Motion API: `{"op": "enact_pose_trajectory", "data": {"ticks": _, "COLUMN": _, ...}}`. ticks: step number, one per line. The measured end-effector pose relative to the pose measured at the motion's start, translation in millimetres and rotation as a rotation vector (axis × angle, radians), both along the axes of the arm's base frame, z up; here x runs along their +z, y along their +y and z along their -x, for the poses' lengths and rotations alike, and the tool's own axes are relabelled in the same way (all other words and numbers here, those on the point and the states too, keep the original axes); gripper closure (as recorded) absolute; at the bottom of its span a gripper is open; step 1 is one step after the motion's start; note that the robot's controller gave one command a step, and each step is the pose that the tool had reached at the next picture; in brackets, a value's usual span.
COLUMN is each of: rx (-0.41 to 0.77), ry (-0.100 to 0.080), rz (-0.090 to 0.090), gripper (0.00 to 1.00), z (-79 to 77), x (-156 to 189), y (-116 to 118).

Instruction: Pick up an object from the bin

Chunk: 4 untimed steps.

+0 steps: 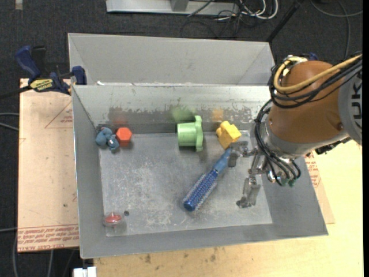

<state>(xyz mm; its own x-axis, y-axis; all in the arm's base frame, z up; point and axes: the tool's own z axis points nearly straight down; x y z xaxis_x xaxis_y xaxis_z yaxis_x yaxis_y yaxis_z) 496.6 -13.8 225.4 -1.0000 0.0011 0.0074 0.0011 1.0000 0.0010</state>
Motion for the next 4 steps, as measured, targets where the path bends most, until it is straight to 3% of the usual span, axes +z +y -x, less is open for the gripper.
{"op": "enact_pose_trajectory", "data": {"ticks": 1, "rx": 0.082, "ry": -0.002, "rz": -0.001, "gripper": 0.0, "z": -28.4, "x": -101.5, "y": 33.9}}
{"op": "enact_pose_trajectory", "data": {"ticks": 2, "rx": 0.18, "ry": -0.005, "rz": -0.001, "gripper": 0.0, "z": -24.0, "x": -157.9, "y": 34.0}}
{"op": "enact_pose_trajectory", "data": {"ticks": 3, "rx": 0.18, "ry": -0.008, "rz": -0.001, "gripper": 1.0, "z": -24.7, "x": -155.9, "y": 33.9}}
{"op": "enact_pose_trajectory", "data": {"ticks": 4, "rx": 0.18, "ry": -0.008, "rz": -0.001, "gripper": 0.0, "z": -24.7, "x": -155.8, "y": 34.0}}
